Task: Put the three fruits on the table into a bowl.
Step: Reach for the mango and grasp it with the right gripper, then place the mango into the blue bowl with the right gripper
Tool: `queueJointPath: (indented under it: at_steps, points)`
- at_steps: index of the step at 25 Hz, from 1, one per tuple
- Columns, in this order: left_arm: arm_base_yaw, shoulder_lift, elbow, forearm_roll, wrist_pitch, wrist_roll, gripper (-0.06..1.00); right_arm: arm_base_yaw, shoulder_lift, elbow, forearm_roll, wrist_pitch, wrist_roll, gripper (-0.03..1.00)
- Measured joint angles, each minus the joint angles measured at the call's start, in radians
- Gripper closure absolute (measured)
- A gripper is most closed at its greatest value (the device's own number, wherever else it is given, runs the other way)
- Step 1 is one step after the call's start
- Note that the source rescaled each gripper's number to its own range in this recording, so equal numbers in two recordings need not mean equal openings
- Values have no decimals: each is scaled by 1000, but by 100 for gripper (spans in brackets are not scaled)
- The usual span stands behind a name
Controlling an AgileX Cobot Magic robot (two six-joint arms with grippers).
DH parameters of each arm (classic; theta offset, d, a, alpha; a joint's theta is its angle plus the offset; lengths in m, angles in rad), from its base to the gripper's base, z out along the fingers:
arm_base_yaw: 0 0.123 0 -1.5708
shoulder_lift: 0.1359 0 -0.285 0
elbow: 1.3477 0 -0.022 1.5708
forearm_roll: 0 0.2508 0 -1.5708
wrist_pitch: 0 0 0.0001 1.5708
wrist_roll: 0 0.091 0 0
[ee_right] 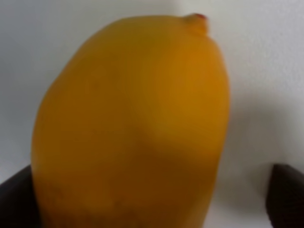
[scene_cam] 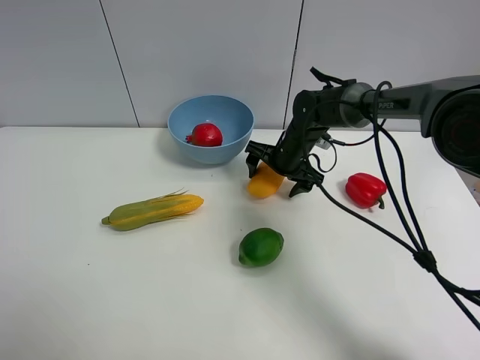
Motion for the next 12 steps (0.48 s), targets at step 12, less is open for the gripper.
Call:
queueJointPath:
  at_steps: [12]
  points:
    - [0,0,0,0,0,0,-5,5,-86,-2,-80,34,-250,97]
